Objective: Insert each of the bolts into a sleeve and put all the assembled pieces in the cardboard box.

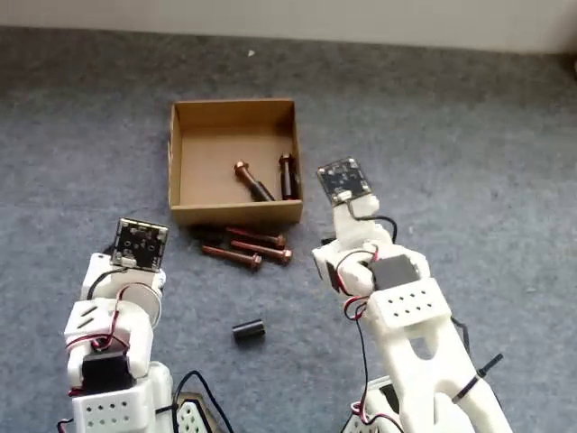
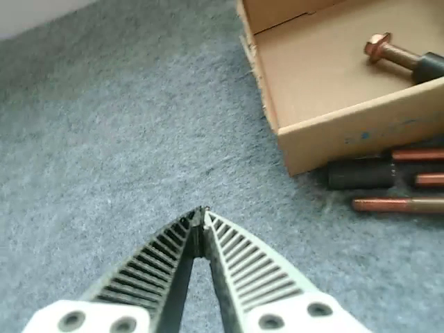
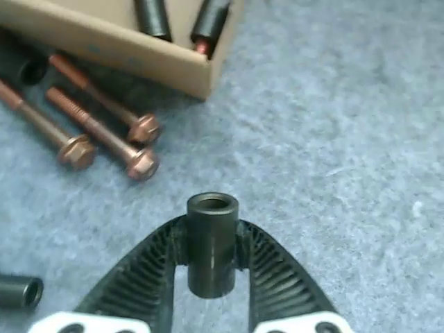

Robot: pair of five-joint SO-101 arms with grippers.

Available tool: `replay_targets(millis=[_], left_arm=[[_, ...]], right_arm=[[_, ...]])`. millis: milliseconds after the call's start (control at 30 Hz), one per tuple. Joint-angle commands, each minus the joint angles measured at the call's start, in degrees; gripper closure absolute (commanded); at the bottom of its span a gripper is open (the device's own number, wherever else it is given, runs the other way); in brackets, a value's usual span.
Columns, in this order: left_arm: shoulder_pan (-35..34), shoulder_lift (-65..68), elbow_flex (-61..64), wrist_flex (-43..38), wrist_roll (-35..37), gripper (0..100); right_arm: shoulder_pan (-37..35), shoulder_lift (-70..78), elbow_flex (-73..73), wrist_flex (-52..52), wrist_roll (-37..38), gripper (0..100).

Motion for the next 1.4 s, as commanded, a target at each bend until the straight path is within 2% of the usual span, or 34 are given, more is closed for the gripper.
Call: replay_targets(millis=[0, 167, 300, 500, 767, 933, 1133, 1367], left_arm=[[6.7, 0.4, -10.7, 8.0, -5.5, 99], [12.9, 0.5, -16.3, 14.5, -10.0, 99], [15.4, 3.5, -18.5, 15.6, -11.7, 99], [19.1, 24.0, -25.9, 15.2, -15.9, 99], [25.8, 53.3, -39.2, 15.2, -26.9, 99], [27.9, 68.0, -45.9, 15.0, -28.5, 86], [30.3, 80.7, -49.5, 8.4, -28.6, 85], [32.0, 90.5, -49.5, 0.5, -28.6, 85]], right_arm=[[2.7, -2.7, 0.7, -3.5, -1.0, 99.4], [5.5, -2.4, 0.9, -4.1, -1.1, 99.4], [6.8, -2.3, 0.9, -4.1, -1.1, 99.4], [7.1, -2.3, 0.8, -4.1, -1.1, 99.4], [7.1, -2.3, 0.9, -4.1, -1.1, 99.4], [7.2, -2.2, 0.9, -4.1, -1.1, 99.4], [9.4, -2.2, 0.9, -4.1, -1.1, 99.4], [13.8, -2.3, 0.4, -4.2, -5.1, 99.4]])
